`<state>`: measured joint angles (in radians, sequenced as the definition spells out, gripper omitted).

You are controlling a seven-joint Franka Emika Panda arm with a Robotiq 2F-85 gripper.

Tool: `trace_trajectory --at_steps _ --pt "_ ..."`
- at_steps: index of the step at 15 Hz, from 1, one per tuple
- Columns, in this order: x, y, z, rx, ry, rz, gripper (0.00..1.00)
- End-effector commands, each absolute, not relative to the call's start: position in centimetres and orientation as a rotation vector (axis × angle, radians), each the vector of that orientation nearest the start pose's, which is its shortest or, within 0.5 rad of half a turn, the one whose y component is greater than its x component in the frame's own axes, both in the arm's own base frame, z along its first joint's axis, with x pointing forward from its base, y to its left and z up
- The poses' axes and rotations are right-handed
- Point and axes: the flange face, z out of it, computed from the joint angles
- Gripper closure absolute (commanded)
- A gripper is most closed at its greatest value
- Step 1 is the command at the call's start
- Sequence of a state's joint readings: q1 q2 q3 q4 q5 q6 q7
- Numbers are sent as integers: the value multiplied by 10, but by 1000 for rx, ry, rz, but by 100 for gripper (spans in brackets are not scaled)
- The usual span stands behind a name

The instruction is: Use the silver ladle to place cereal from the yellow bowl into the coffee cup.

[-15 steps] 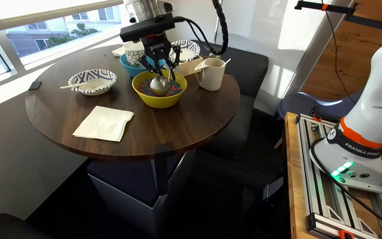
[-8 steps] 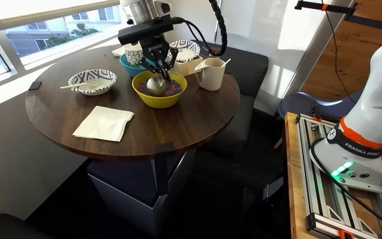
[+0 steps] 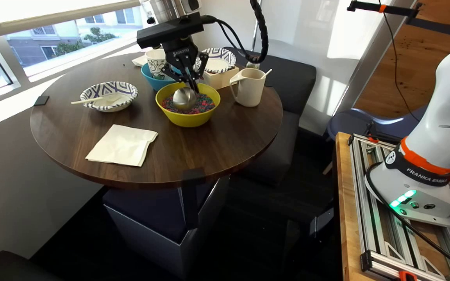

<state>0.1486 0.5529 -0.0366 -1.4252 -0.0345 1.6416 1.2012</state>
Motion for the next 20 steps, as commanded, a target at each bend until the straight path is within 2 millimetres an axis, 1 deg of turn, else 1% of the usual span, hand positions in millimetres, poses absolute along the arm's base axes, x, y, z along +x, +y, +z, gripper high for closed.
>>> trace_trajectory --at_steps 1,5,8,13,20 --pt "655 76 363 -2860 1764 493 99" --pt "649 75 356 -2795 1823 680 99" --pt "646 75 351 -2754 1905 730 99" --pt "647 74 344 -2705 2065 696 99" --pt "652 73 334 -2749 2167 582 99"
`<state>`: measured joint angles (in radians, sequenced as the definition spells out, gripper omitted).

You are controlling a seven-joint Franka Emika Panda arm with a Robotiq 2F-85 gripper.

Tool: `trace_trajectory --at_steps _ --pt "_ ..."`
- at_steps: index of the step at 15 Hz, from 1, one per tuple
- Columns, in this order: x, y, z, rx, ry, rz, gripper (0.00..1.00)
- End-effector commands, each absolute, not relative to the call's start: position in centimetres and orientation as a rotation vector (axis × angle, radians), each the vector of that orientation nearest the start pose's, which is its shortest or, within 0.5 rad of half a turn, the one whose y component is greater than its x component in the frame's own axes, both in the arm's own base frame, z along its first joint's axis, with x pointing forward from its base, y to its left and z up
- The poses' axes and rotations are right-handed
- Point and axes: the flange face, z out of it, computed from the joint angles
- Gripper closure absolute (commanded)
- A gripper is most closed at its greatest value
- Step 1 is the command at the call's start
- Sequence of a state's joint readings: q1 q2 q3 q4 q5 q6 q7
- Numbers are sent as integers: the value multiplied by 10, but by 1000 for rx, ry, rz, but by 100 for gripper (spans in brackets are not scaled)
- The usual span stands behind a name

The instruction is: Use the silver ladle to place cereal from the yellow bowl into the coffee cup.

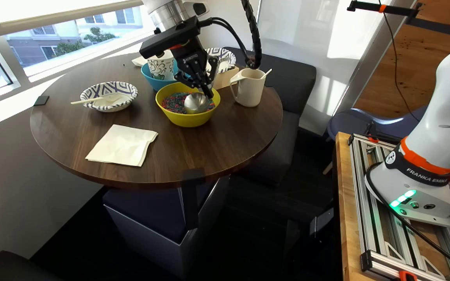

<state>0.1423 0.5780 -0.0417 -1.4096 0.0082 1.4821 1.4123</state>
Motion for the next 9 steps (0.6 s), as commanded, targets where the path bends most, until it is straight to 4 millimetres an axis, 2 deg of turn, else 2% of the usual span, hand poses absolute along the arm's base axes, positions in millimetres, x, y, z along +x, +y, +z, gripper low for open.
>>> trace_trajectory --at_steps 1,9 --pt "653 74 333 -2758 2171 565 99" --pt "656 84 346 -2864 2229 293 99"
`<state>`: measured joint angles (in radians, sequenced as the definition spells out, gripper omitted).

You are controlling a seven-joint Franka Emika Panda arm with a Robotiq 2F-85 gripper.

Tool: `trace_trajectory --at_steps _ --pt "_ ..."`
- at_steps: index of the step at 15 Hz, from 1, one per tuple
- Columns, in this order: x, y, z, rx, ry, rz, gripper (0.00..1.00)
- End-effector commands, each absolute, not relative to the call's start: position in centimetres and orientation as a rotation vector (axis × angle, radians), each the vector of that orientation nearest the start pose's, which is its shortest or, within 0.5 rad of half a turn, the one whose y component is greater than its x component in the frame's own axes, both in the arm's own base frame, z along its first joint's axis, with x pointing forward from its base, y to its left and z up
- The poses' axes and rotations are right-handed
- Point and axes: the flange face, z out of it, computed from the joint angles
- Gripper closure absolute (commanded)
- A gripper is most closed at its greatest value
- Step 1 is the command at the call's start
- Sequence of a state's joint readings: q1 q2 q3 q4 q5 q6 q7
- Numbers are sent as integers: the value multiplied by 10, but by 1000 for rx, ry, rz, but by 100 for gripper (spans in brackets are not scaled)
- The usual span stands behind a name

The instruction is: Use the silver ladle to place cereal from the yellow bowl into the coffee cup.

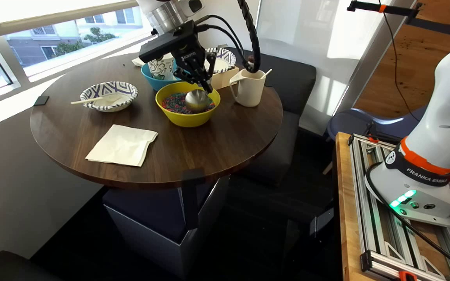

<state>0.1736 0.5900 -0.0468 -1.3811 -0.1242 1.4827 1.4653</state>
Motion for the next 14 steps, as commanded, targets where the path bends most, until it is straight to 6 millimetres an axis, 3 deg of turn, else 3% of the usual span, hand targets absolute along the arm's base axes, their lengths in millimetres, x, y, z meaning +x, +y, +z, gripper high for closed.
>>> trace_trajectory --at_steps 1,12,13,14 --pt "656 87 346 -2886 2230 259 99" --pt "662 129 332 -3036 2183 -210 99" --pt "663 130 331 -3041 2157 -233 99" --pt "661 126 338 -3045 2165 -128 96"
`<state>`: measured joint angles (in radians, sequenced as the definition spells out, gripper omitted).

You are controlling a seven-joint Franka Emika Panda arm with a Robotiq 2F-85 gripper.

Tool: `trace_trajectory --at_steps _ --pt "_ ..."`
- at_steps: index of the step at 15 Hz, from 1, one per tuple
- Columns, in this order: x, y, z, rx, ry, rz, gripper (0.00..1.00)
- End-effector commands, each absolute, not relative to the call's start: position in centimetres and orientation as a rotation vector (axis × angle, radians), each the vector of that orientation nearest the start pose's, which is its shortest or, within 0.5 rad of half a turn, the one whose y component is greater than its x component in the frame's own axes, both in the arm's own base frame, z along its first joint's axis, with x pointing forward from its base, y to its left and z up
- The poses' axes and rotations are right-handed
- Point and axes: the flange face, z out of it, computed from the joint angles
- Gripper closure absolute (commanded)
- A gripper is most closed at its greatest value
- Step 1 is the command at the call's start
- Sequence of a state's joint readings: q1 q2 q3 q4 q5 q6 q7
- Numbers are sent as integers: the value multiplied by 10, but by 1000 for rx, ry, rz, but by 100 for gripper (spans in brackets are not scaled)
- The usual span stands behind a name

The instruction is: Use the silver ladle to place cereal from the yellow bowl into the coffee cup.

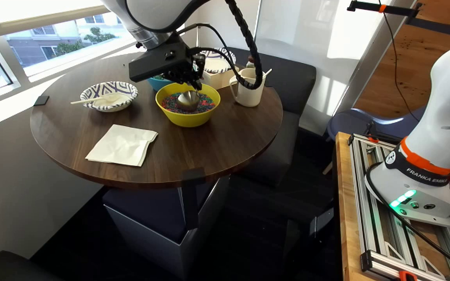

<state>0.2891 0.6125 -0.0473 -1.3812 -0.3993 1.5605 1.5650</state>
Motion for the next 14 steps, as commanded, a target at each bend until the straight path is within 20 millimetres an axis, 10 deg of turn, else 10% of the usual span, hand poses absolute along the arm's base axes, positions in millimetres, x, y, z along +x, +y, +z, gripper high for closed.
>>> trace_trajectory --at_steps 1,14 --pt "662 128 337 2079 -1468 104 96" --pt "662 135 336 2084 -1444 168 99"
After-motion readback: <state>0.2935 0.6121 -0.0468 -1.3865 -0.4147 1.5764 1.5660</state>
